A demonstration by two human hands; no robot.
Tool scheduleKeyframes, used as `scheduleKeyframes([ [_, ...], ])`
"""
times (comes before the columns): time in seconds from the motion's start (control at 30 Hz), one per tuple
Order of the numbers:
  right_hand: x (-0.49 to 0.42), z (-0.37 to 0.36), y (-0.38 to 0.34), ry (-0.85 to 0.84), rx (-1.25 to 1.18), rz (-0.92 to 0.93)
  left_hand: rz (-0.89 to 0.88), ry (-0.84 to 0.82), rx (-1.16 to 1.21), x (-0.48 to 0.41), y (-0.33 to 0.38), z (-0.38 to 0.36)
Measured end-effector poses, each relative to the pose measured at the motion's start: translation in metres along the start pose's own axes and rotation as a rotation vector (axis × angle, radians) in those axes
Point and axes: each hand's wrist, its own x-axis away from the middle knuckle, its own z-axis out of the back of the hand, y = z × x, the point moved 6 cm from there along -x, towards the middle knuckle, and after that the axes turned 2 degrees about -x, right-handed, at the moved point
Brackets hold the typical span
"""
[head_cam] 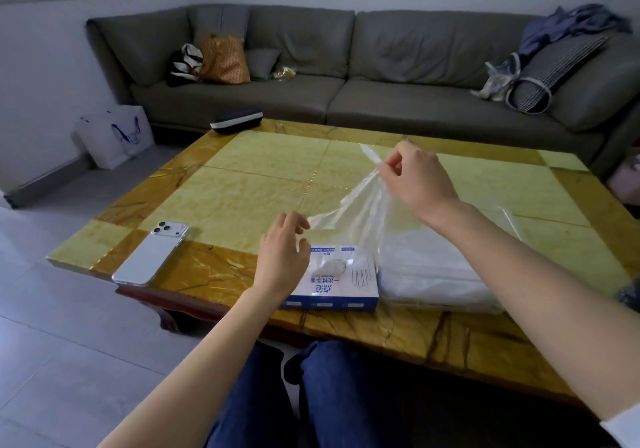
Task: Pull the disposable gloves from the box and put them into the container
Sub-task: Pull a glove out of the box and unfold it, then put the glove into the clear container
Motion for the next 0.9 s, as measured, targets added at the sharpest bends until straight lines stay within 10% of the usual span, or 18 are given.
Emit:
scheduleKeyframes([
  [0.37, 0.024, -0.013, 0.032, -0.061, -0.269, -0.259, -0.140, -0.188, -0.197, -0.003, 0.104, -0.026],
  [0.57, 0.036, -0.006, 0.065, -0.093, -0.023, -0.199, -0.030, -0.263, 0.046, -0.021, 0.086, -0.015],
  [0.9, 0.059, -0.006, 0.028, -0.114, 0.149, 0.398, -0.122, -0.384, -0.029, -0.048, 0.119, -0.011],
])
